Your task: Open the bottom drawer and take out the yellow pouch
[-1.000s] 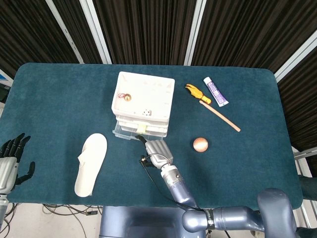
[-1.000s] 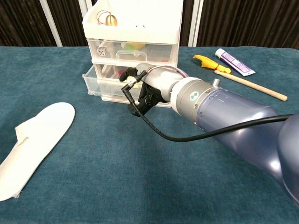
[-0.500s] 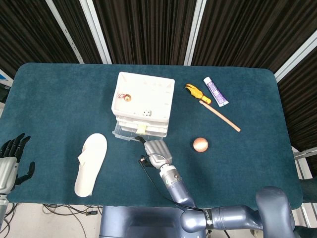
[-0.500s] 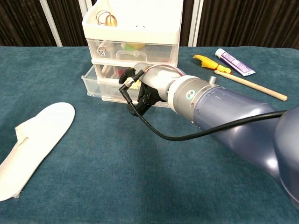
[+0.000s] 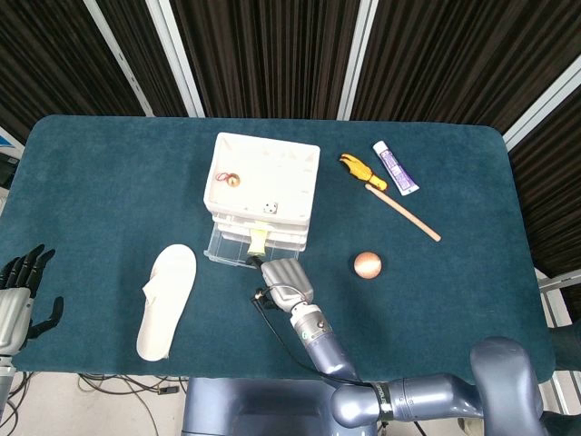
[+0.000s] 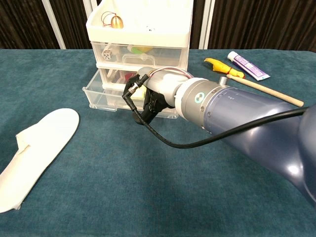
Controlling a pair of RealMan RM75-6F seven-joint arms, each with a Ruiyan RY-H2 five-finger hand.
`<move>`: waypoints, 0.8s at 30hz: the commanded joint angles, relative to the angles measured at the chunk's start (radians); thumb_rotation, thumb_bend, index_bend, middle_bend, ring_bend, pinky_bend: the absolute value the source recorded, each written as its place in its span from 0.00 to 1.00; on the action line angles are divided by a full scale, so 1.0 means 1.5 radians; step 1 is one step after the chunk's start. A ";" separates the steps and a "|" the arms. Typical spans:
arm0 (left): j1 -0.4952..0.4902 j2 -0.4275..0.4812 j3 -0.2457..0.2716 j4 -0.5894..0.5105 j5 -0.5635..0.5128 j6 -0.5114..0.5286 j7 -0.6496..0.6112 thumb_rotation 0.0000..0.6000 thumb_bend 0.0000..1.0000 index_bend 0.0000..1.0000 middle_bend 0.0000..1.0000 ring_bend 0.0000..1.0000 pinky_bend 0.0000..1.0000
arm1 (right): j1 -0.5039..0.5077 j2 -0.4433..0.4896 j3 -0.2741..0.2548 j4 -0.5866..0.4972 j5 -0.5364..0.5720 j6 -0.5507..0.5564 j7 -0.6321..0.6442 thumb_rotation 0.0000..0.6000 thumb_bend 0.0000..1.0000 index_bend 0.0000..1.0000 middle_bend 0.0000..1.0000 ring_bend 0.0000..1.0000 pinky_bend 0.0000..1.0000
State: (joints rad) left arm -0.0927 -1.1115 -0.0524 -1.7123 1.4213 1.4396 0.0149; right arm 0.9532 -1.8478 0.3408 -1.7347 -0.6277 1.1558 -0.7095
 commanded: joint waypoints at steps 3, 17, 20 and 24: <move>0.000 0.000 0.000 0.000 -0.001 -0.001 0.002 1.00 0.47 0.05 0.00 0.00 0.00 | 0.000 0.008 -0.005 -0.013 0.006 0.000 0.002 1.00 0.52 0.29 1.00 1.00 1.00; -0.001 0.000 -0.001 -0.001 -0.003 -0.002 0.003 1.00 0.47 0.05 0.00 0.00 0.00 | 0.007 0.031 -0.014 -0.048 0.023 -0.001 -0.001 1.00 0.52 0.30 1.00 1.00 1.00; -0.001 0.000 0.000 -0.002 -0.003 -0.002 0.003 1.00 0.47 0.05 0.00 0.00 0.00 | 0.009 0.035 -0.017 -0.056 0.029 -0.001 -0.002 1.00 0.52 0.30 1.00 1.00 1.00; -0.001 0.000 0.000 -0.001 -0.003 -0.002 0.003 1.00 0.47 0.05 0.00 0.00 0.00 | 0.011 0.040 -0.021 -0.063 0.032 0.002 -0.002 1.00 0.52 0.30 1.00 1.00 1.00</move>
State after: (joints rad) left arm -0.0936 -1.1118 -0.0528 -1.7141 1.4173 1.4366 0.0194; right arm 0.9689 -1.7887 0.3105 -1.8283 -0.5801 1.1577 -0.7126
